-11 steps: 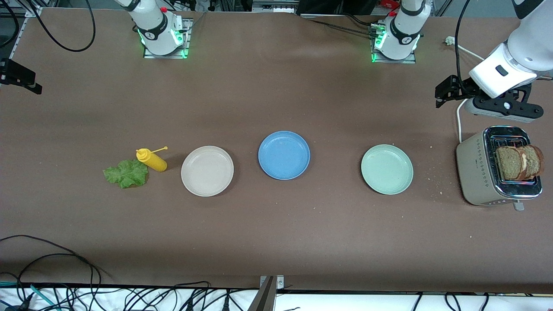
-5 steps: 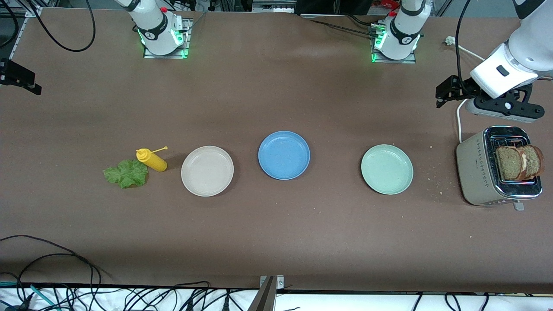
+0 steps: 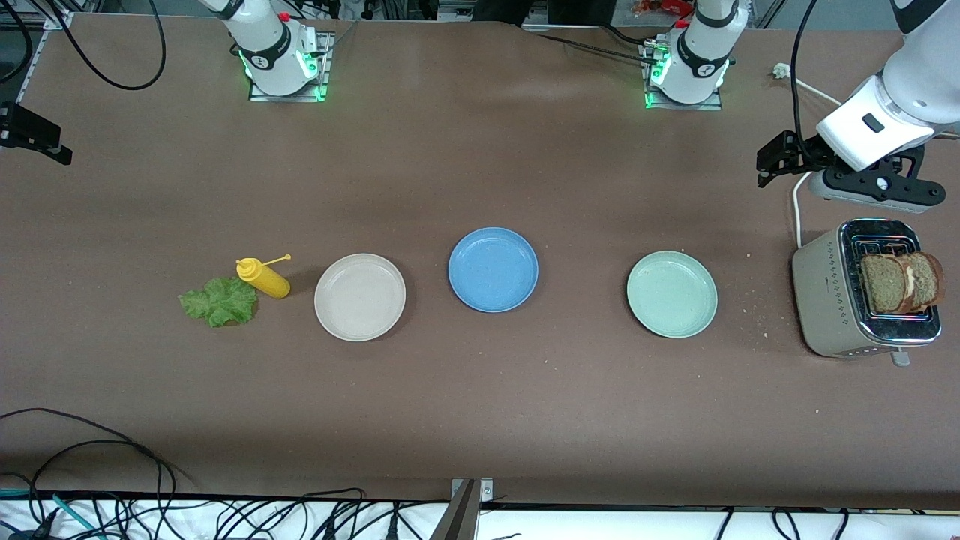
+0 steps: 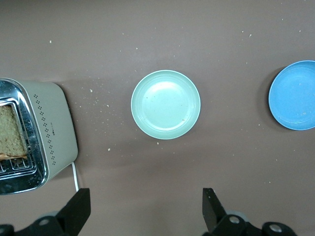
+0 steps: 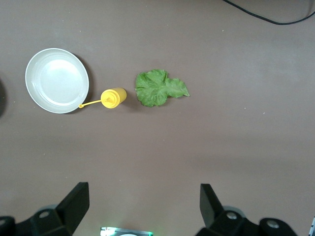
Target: Make sandwich in blue plate with both arms
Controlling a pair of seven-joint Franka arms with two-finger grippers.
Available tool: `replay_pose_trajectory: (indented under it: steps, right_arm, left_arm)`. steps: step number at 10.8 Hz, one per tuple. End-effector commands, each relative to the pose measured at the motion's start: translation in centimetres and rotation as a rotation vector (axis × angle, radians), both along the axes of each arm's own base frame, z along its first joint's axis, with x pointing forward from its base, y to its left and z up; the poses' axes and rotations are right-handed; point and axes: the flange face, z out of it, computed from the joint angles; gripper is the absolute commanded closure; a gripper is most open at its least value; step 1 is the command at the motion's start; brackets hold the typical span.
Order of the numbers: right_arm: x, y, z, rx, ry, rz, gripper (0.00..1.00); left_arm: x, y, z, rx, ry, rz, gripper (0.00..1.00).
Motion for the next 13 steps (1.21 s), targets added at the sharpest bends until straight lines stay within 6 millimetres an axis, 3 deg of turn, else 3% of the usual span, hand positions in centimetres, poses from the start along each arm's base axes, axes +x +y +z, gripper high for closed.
replay_pose_trajectory:
  steps: [1, 6, 13]
  right_arm:
    - [0.0, -0.1, 0.4, -0.012, -0.007, -0.001, 0.00]
    - [0.1, -0.7, 0.2, -0.013, -0.004, -0.012, 0.00]
    - [0.8, 0.4, -0.7, -0.004, 0.001, -0.005, 0.00]
  left_arm:
    - [0.2, 0.4, 0.7, 0.007, 0.003, -0.020, 0.00]
    - [0.2, 0.4, 0.7, 0.009, 0.002, -0.020, 0.00]
    - [0.2, 0.5, 0.7, 0.009, 0.002, -0.019, 0.00]
